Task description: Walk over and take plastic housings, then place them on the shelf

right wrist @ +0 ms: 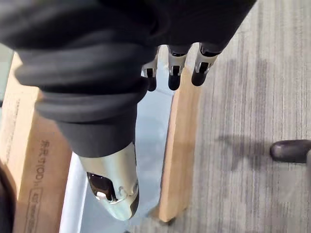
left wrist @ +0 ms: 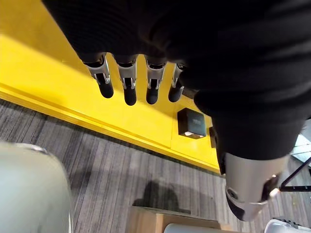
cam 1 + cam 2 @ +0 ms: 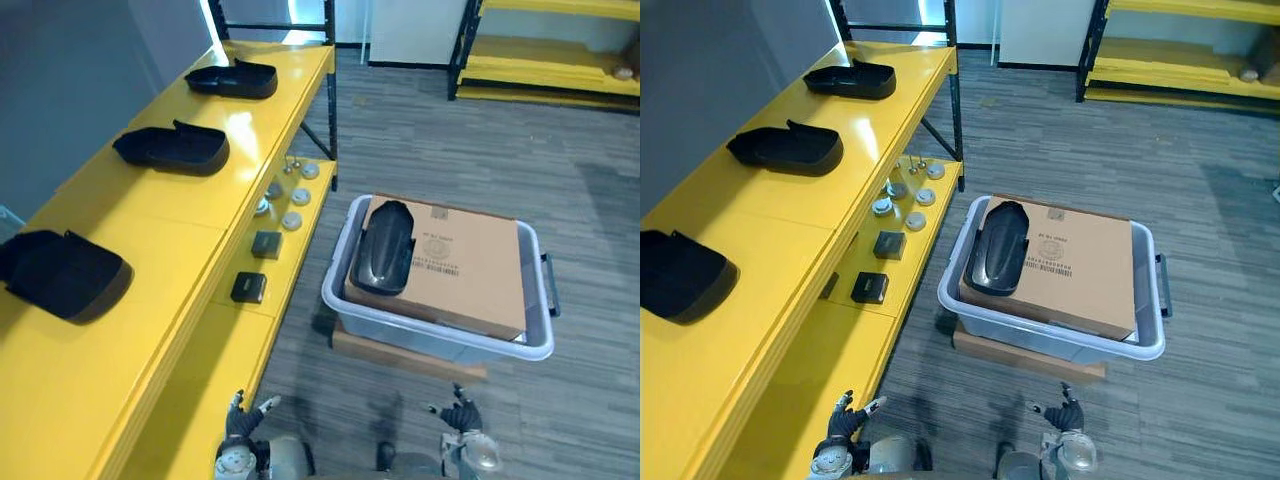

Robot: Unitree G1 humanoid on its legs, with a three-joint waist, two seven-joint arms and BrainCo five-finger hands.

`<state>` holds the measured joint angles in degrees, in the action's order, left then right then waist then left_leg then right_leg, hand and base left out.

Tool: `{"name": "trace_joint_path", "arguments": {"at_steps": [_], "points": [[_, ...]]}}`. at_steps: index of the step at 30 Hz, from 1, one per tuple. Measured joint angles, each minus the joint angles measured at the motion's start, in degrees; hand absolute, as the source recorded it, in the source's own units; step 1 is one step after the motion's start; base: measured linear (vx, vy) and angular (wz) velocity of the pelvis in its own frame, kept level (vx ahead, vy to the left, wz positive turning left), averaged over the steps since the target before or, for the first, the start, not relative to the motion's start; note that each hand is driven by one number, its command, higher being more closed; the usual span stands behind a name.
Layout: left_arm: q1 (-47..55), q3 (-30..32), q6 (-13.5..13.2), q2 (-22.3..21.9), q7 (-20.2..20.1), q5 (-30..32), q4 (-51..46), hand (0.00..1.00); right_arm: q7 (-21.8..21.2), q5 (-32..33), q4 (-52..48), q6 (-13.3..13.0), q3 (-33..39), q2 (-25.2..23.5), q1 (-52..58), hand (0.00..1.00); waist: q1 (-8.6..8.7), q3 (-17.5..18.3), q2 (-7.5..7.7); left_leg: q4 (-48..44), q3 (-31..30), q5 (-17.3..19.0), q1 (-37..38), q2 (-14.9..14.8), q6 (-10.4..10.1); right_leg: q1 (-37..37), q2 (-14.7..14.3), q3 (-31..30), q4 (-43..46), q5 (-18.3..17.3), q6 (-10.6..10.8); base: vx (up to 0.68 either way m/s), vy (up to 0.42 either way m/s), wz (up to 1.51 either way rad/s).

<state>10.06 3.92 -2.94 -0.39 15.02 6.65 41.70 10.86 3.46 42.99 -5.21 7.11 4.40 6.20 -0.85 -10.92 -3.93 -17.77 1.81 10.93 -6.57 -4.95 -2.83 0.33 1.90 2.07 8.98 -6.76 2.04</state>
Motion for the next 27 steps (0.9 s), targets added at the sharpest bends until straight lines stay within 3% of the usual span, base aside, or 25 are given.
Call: {"name": "trace_joint_path", "arguments": {"at_steps": [6, 12, 16, 21, 27], "points": [[-1.4, 0.2, 0.2, 1.5, 0.0, -1.4, 3.4, 0.00, 0.6, 2.9, 0.5, -0.1, 0.5, -1.7, -0.8, 0.00, 0.01, 0.5, 1.74, 1.1, 5.8, 1.5, 2.6, 2.2, 2.5, -0.2, 2.3, -5.3, -2.7, 1.4, 2.6, 0.12, 0.155, -0.47], [-2.6, 0.2, 0.2, 2.8, 0.0, -1.4, 3.4, 0.00, 1.6, 5.3, -0.2, -0.2, 5.6, -1.8, -1.3, 0.00, 0.06, 1.3, 2.49, 1.9, 5.9, 1.5, 4.7, 4.2, 2.9, 2.5, 4.3, -5.2, -6.3, 2.6, 3.6, 0.14, 0.090, -0.22], [-2.0, 0.2, 0.2, 3.0, 0.0, -1.4, 3.4, 0.00, 3.1, 6.2, -6.2, -0.6, 11.3, -1.8, 0.1, 0.00, 0.15, 1.5, 2.58, 3.4, 5.3, 1.4, 6.2, 4.3, 3.1, 3.3, 4.2, -5.0, -6.9, 2.8, 3.6, 0.08, 0.005, -0.05], [-0.1, 0.2, 0.2, 2.6, -0.1, -1.4, 3.4, 0.00, 8.2, 7.5, -14.8, -1.4, 24.4, -1.3, 0.5, 0.00, 0.88, 3.5, 3.01, 6.5, 4.4, 1.2, 8.5, 4.3, 3.3, 4.5, 4.0, -3.7, -7.4, 2.9, 3.7, 0.05, -0.001, 0.04], [1.3, 0.2, 0.2, 2.6, -1.3, -1.2, 3.4, 0.00, 12.9, 4.6, -32.0, -1.8, 26.3, 1.5, -0.2, 0.00, 1.76, 5.1, 3.08, 8.1, 3.3, -0.3, 9.3, 5.1, 4.1, 4.7, 4.5, -3.4, -8.3, 4.9, 4.1, -0.01, 0.017, -0.04]]}}
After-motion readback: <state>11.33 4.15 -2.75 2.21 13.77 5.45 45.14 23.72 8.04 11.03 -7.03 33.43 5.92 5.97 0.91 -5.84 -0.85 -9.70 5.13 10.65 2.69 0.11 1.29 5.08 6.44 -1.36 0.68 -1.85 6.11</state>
